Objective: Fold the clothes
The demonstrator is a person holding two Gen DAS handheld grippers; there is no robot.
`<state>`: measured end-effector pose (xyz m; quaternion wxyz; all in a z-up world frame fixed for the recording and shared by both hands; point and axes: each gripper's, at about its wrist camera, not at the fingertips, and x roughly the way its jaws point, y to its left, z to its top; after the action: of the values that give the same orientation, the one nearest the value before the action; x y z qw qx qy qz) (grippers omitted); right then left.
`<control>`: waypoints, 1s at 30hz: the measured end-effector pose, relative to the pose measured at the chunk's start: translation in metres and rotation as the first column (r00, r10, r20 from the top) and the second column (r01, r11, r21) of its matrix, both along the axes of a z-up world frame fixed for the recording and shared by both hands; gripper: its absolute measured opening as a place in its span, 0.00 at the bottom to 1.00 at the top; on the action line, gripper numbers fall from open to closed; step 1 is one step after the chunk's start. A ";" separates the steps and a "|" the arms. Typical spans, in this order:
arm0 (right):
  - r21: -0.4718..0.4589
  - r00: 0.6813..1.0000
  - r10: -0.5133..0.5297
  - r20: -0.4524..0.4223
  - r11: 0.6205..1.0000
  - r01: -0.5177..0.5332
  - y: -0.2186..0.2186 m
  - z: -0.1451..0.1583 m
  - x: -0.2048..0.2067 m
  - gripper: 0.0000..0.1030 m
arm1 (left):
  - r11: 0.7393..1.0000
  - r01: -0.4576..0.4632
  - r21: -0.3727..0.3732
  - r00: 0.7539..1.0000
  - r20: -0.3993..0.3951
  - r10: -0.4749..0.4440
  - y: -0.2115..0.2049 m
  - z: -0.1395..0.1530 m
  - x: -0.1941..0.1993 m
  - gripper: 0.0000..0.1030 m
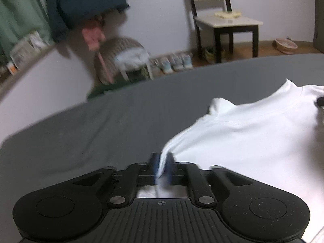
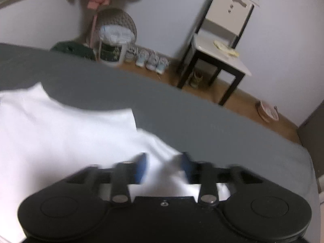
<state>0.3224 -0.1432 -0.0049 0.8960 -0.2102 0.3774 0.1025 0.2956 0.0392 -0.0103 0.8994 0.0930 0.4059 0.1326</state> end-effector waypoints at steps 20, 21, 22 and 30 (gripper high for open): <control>0.552 0.981 0.120 -0.152 0.833 -0.016 -0.083 0.009 -0.173 0.10 | 0.858 -0.253 -0.447 0.937 0.108 0.333 0.040 0.048 -0.301 0.99; 0.550 0.984 0.139 -0.115 0.833 -0.053 -0.077 0.016 -0.184 0.09 | 0.848 -0.271 -0.455 0.935 0.087 0.345 0.040 0.044 -0.311 0.99; 0.549 0.984 0.159 -0.079 0.831 -0.090 -0.070 0.023 -0.197 0.08 | 0.852 -0.286 -0.438 0.931 0.084 0.356 0.042 0.042 -0.313 0.99; 0.656 0.902 0.430 0.034 0.671 -0.344 0.012 0.043 -0.342 0.05 | 0.873 -0.339 -0.351 0.903 0.138 0.406 0.063 0.058 -0.316 0.99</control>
<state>-0.0196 -0.1311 0.0380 0.8447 0.0440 0.3196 0.4271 -0.0203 0.1018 0.0476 0.8970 -0.1484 0.3360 0.2459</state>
